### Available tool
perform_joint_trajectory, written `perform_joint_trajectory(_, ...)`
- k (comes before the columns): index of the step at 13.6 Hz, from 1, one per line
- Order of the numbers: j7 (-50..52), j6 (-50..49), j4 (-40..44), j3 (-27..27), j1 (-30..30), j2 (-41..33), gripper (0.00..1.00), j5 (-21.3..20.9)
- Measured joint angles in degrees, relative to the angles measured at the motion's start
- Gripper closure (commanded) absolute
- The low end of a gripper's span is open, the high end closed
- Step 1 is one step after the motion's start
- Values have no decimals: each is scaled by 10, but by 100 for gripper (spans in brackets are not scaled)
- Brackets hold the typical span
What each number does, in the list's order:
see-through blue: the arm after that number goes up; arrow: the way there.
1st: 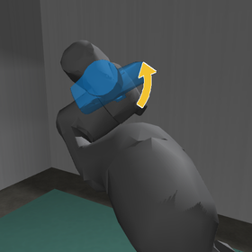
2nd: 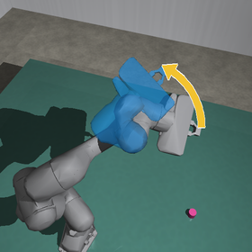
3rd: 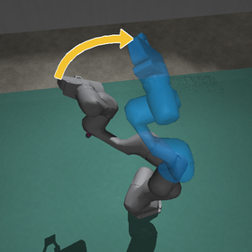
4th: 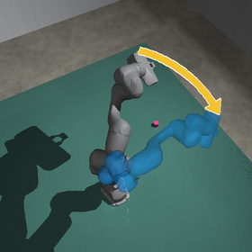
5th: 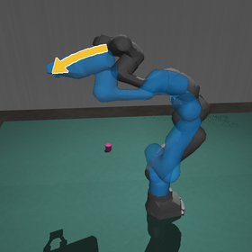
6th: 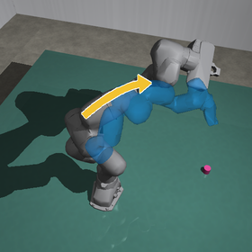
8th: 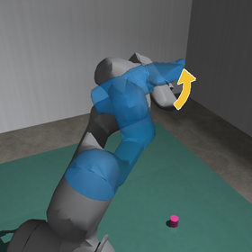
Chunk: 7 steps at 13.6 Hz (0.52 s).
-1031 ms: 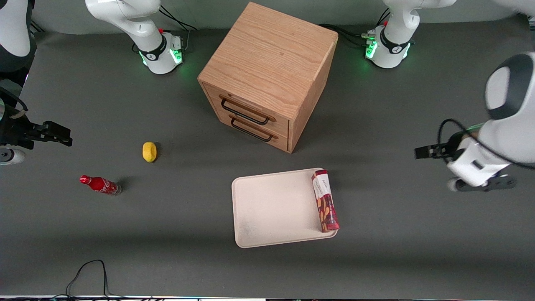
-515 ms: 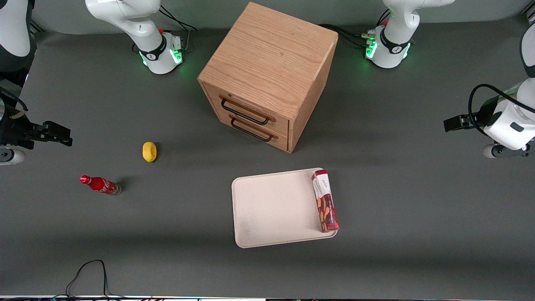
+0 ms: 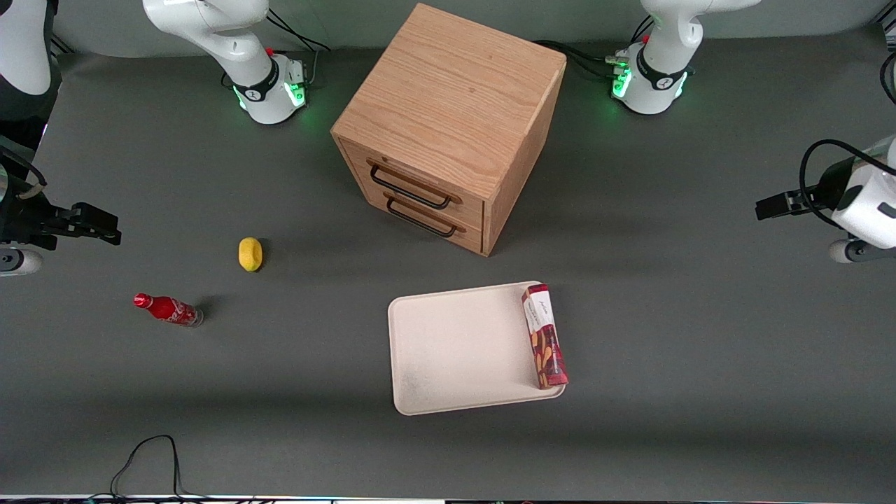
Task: Place red cookie box on tray
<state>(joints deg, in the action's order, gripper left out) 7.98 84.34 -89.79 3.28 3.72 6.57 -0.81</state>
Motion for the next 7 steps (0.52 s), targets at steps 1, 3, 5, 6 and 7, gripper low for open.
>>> perform_joint_trajectory(1,-12,3,0,-18,-9,0,0,5)
perform_joint_trajectory(3,-23,7,1,-83,-64,0,0,7)
perform_joint_trajectory(5,-24,9,4,-109,-89,0,0,8)
perform_joint_trajectory(6,-24,10,5,-109,-89,0,0,8)
perform_joint_trajectory(7,-25,10,7,-108,-87,0,0,8)
